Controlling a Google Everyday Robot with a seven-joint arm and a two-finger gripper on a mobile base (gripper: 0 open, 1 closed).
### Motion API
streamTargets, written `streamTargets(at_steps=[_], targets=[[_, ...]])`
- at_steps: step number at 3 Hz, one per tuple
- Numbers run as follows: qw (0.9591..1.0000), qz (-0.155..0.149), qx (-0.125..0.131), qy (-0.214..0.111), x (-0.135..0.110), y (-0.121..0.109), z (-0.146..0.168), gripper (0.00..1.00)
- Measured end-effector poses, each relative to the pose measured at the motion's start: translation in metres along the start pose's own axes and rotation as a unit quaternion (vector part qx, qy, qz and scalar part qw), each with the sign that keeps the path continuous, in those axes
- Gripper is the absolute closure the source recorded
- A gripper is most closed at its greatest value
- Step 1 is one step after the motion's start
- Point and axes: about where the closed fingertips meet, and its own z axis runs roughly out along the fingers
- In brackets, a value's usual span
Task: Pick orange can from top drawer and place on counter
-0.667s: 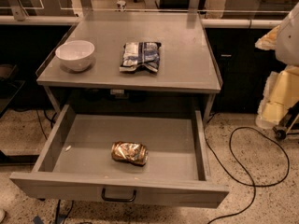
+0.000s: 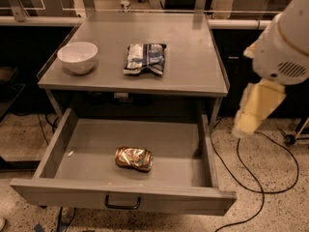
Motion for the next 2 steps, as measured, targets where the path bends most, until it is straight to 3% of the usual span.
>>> streamTargets(at_steps=[1, 2], targets=[[0.9998, 0.006, -0.013, -0.016, -0.0284, 0.01, 0.0175, 0.0], [0.9997, 0.004, -0.011, -0.023, -0.0348, 0.0138, 0.0193, 0.0]])
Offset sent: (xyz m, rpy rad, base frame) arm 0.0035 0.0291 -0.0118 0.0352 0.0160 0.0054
